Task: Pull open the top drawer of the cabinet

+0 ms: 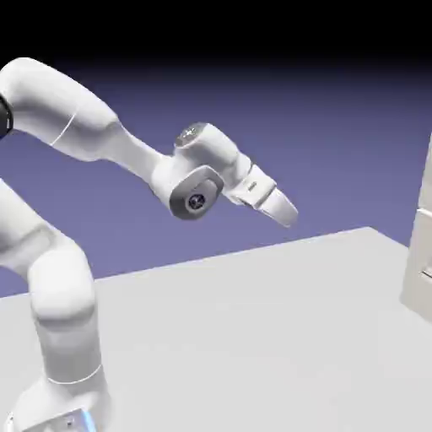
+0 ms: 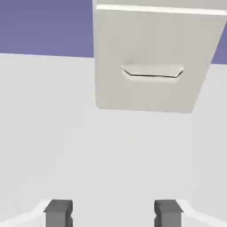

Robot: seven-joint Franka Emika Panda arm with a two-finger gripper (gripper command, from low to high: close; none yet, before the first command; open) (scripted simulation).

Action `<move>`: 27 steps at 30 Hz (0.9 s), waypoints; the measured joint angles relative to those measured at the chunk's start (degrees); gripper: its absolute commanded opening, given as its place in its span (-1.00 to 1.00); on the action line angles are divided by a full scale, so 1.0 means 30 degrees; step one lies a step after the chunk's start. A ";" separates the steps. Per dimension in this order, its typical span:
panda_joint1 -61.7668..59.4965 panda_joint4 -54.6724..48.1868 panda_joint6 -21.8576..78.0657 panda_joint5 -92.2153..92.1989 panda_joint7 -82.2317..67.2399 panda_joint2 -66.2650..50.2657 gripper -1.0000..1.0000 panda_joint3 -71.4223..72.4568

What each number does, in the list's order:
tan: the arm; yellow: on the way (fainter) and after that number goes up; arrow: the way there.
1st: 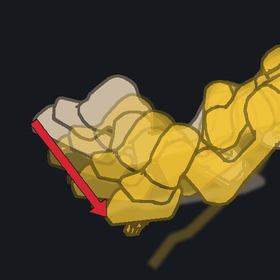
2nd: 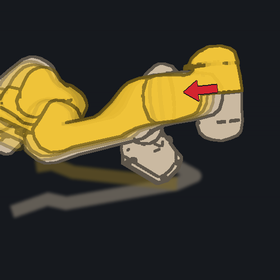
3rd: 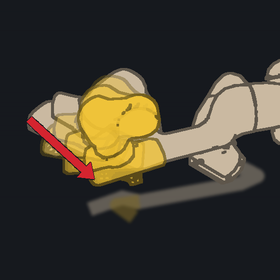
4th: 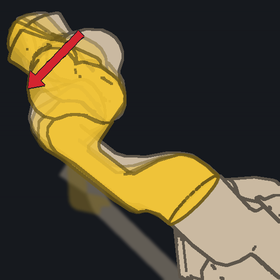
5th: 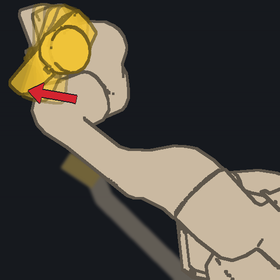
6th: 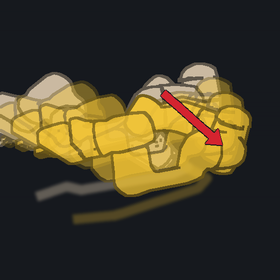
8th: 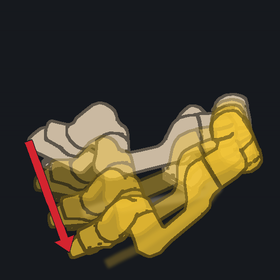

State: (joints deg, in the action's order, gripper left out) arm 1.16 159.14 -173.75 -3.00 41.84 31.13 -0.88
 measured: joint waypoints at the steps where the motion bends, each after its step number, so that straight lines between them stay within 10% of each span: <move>1: 0.0132 -0.0515 0.0071 -0.0831 -0.0170 -0.0421 0.00 -0.0242; 27: 0.3547 -1.3901 0.1916 -2.2426 -0.4580 -1.1376 0.00 -0.6536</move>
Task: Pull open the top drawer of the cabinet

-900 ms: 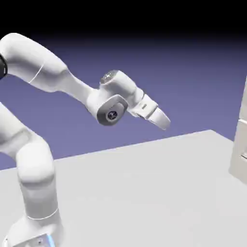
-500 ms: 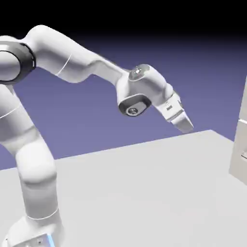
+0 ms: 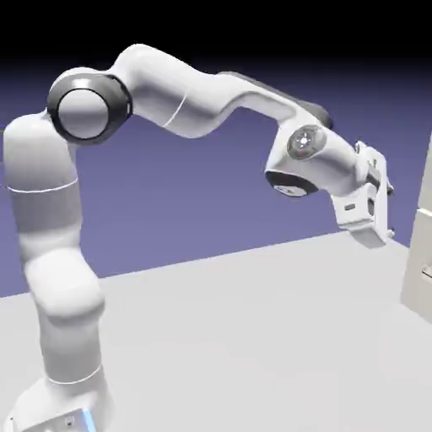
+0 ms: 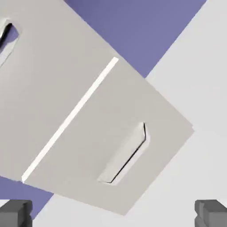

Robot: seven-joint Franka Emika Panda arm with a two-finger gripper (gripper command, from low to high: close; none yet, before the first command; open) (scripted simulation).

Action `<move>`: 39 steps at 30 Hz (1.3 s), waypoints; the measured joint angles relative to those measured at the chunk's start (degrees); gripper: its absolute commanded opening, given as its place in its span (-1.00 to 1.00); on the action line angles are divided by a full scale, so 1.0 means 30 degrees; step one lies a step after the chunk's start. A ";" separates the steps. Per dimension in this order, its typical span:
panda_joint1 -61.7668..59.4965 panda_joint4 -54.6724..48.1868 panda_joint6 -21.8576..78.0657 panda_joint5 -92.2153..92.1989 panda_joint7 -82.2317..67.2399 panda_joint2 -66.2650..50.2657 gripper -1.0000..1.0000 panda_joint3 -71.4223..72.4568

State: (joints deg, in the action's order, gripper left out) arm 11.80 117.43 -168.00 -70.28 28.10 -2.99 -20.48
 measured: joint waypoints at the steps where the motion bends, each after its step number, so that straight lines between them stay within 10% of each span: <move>1: 0.0137 -0.0515 0.0071 -0.0831 -0.0170 -0.0421 0.00 -0.0242; 39: 0.3186 -2.0315 0.1342 -2.5336 -0.2426 -1.5983 0.00 -0.8023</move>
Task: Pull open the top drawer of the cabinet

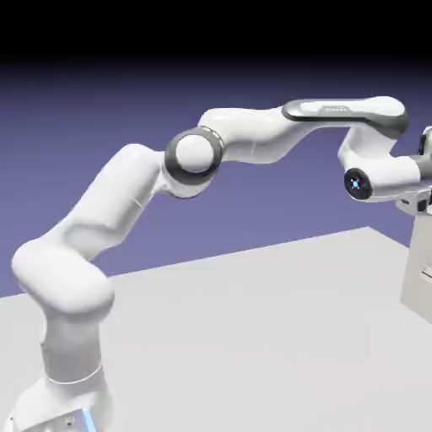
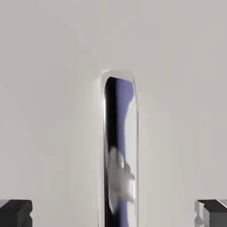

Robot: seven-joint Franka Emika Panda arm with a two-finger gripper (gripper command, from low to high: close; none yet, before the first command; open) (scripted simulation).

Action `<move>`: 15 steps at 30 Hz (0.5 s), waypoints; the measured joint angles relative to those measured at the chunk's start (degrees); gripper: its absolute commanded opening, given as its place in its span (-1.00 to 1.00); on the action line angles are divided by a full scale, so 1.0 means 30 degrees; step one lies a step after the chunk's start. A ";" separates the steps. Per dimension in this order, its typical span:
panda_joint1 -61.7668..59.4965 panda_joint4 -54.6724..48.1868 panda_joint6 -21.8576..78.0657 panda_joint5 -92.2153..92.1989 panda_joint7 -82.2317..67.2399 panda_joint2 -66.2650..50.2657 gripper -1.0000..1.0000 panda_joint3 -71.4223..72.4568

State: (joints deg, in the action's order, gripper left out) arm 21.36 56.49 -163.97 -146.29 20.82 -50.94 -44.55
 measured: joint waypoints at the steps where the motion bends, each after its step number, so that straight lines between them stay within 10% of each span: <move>1: -0.0229 -0.0692 -0.0196 0.0372 0.0626 -0.0438 0.00 -0.0020; 8: -0.1834 -0.5537 -0.1571 0.2973 0.5007 -0.3503 0.00 -0.0158; 9: -0.1997 -0.6031 -0.1711 0.3237 0.5453 -0.3815 -1.00 -0.0172; 15: -0.0924 -0.3268 -0.0889 0.1161 0.2742 -0.2242 -1.00 -0.0369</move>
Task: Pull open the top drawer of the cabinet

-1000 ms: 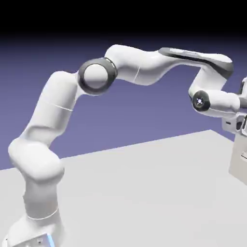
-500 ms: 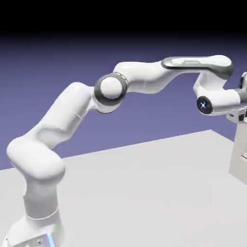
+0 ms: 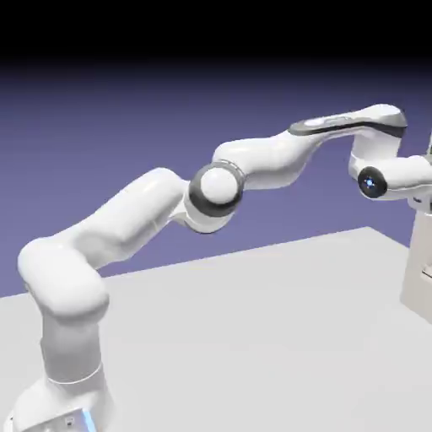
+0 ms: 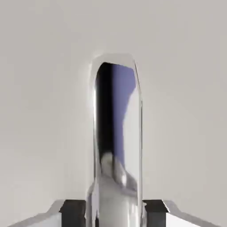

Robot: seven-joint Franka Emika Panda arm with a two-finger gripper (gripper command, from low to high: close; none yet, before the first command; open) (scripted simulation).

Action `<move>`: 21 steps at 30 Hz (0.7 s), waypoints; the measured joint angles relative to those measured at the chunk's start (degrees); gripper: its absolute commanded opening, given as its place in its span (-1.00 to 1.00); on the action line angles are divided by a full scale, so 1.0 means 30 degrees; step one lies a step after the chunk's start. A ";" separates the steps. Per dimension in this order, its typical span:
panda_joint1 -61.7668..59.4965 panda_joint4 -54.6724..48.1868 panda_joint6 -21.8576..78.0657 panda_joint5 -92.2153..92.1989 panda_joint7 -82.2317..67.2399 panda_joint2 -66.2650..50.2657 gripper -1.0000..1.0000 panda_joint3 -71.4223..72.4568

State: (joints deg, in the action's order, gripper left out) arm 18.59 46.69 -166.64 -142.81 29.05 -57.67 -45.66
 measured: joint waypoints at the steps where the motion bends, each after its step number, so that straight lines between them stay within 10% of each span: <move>1: 0.0275 0.0692 0.0221 -0.0444 -0.0589 0.0383 -1.00 -0.0075; 21: 0.6934 1.4532 0.4374 -0.4689 -0.9097 0.8699 -1.00 -0.3111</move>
State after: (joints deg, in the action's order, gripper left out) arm 39.40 90.28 -153.52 -156.88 1.76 -31.57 -54.99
